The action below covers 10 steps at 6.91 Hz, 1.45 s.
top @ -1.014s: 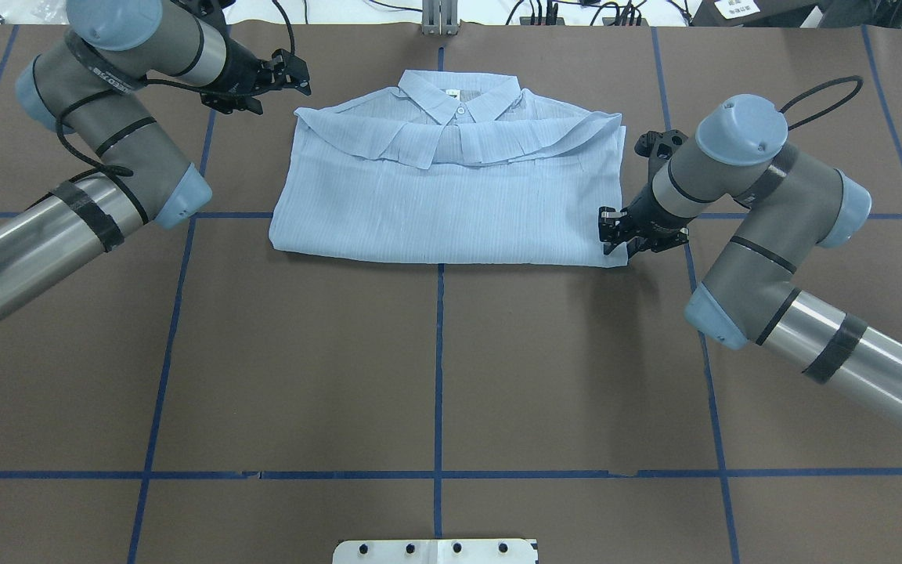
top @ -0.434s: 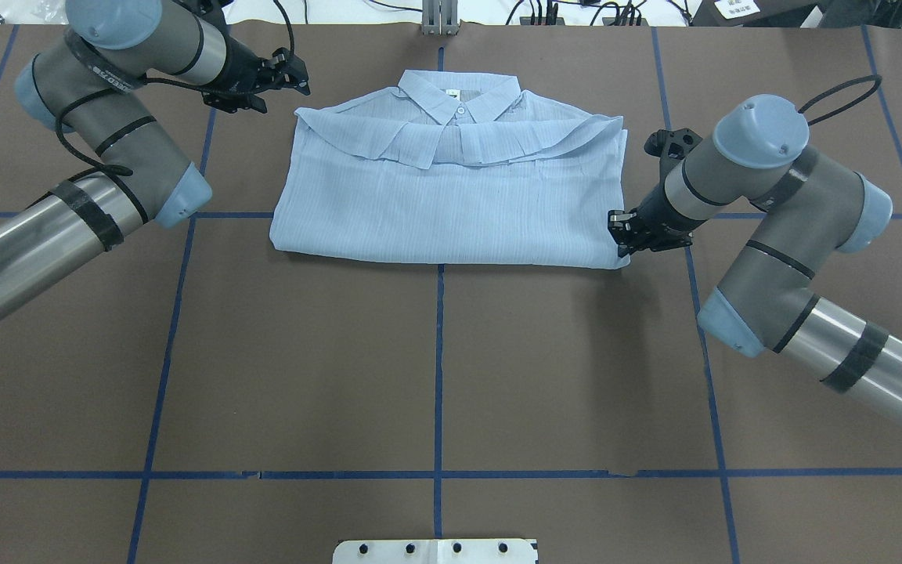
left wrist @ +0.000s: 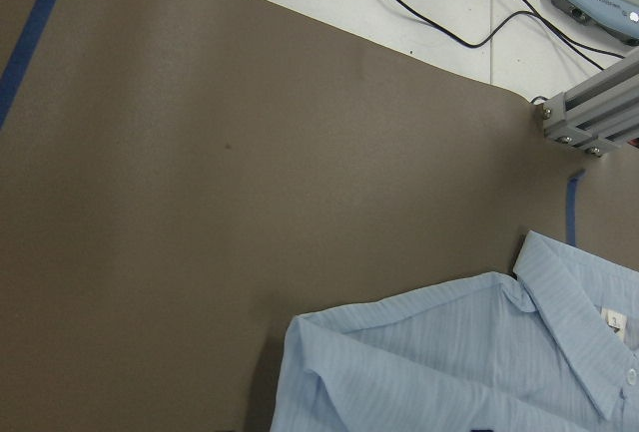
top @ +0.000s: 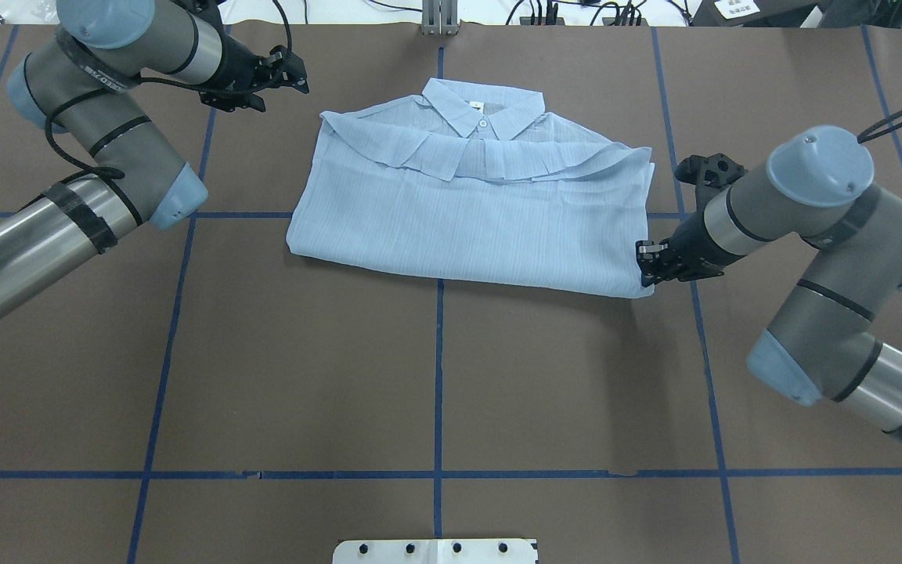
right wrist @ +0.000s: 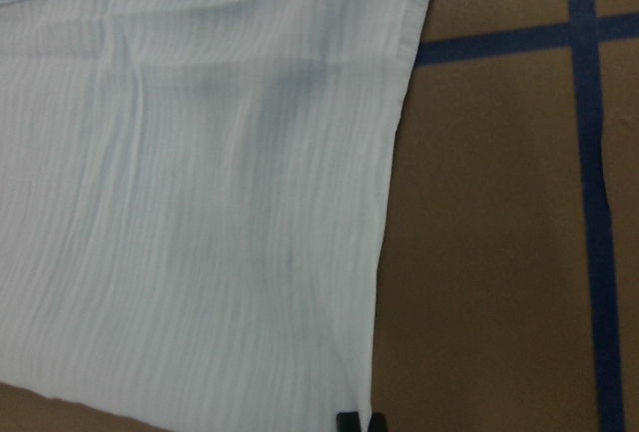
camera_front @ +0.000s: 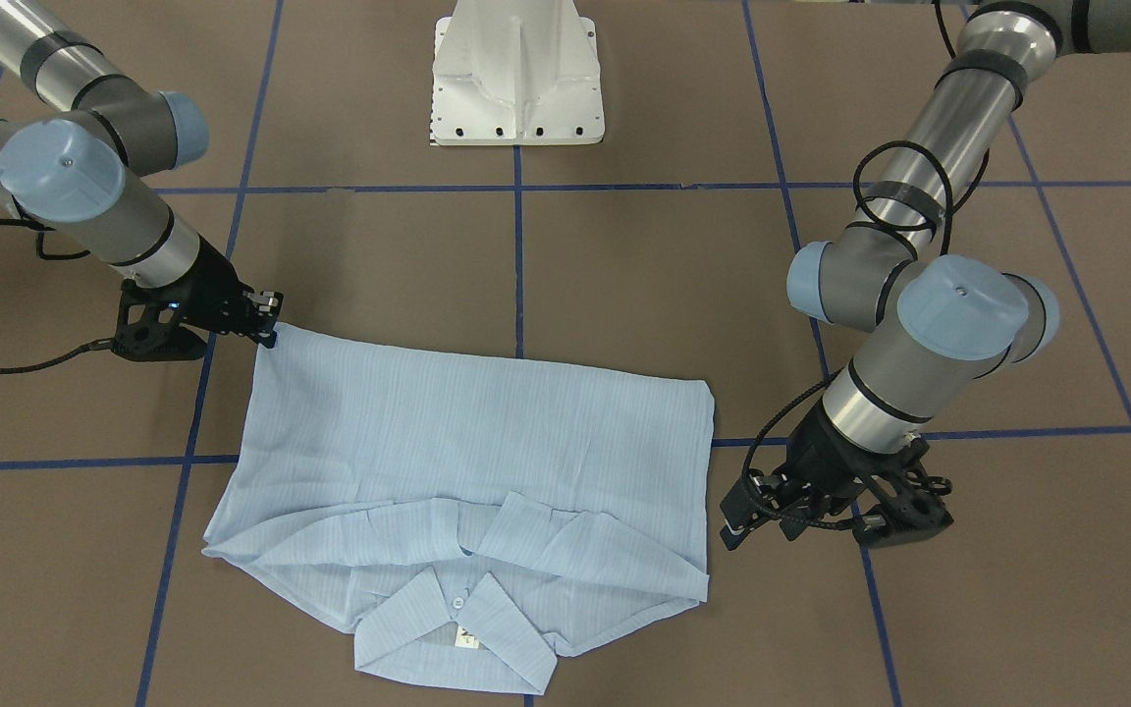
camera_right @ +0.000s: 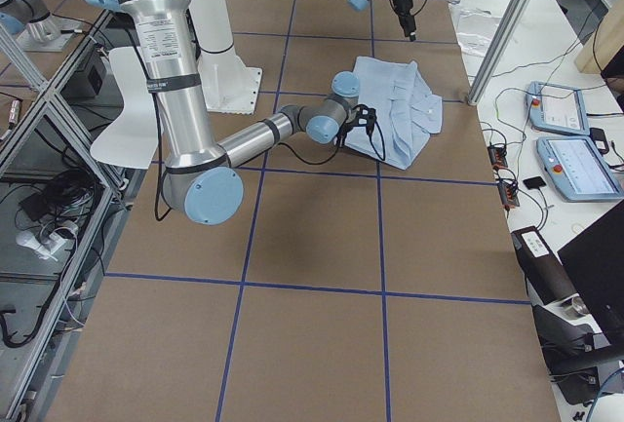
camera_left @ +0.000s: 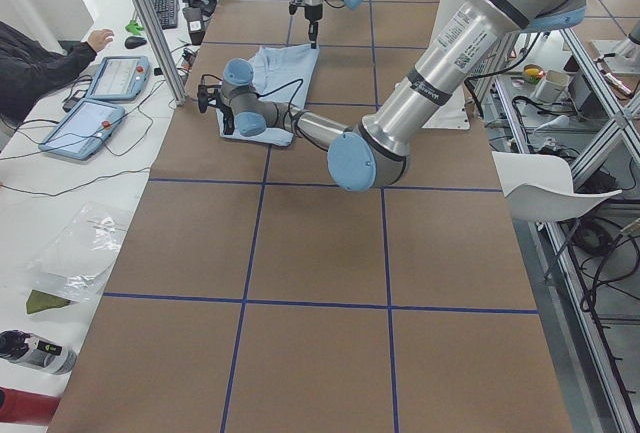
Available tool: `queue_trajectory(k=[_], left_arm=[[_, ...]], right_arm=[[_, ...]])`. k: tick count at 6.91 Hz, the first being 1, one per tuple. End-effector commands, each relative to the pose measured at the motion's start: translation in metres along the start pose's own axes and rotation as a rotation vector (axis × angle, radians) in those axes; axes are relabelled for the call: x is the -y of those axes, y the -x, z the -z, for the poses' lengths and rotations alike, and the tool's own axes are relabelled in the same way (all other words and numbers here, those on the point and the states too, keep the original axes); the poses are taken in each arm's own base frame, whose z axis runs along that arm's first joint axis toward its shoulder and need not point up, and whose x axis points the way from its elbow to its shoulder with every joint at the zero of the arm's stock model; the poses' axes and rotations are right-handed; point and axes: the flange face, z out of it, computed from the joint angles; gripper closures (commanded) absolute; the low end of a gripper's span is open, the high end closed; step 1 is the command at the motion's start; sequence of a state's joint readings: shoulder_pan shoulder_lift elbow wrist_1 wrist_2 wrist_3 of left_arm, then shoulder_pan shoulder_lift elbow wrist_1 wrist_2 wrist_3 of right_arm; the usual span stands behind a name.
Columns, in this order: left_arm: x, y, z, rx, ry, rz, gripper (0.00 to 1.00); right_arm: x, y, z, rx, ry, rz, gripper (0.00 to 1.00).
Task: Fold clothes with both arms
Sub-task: 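Drag the folded shirt toward the robot with the right gripper, rotating it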
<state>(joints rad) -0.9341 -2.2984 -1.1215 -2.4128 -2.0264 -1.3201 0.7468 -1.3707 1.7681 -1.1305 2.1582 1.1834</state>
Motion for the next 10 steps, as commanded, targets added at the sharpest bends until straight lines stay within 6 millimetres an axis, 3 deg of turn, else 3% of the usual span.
queue_trajectory(k=[1, 2, 3, 6, 7, 8, 9, 10], left_arm=[[-0.002, 0.002, 0.003, -0.005, -0.001, 0.009, 0.18], [-0.004, 0.000, 0.005, -0.009, -0.001, 0.009, 0.18], [-0.008, 0.007, 0.005, -0.009, 0.001, 0.022, 0.18], [-0.016, 0.007, 0.005, -0.018, 0.004, 0.032, 0.18], [-0.018, 0.011, 0.004, -0.016, 0.006, 0.031, 0.18], [-0.020, 0.013, 0.002, -0.015, 0.009, 0.030, 0.17], [-0.026, 0.006, 0.003, -0.026, 0.015, 0.024, 0.12], [-0.050, -0.008, -0.001, -0.045, 0.044, 0.008, 0.08]], right_arm=[[-0.072, -0.018, 0.025, 0.017, 0.060, 0.041, 1.00], [-0.114, -0.024, 0.039, 0.022, 0.103, 0.074, 1.00], [-0.159, -0.013, 0.050, 0.045, 0.165, 0.137, 1.00], [-0.284, 0.041, 0.034, 0.095, 0.401, 0.248, 1.00], [-0.306, 0.046, 0.030, 0.097, 0.448, 0.278, 1.00], [-0.307, 0.049, 0.030, 0.104, 0.451, 0.280, 0.90], [-0.296, 0.053, 0.031, 0.112, 0.426, 0.270, 0.01], [-0.266, 0.056, 0.044, 0.135, 0.355, 0.239, 0.00]])
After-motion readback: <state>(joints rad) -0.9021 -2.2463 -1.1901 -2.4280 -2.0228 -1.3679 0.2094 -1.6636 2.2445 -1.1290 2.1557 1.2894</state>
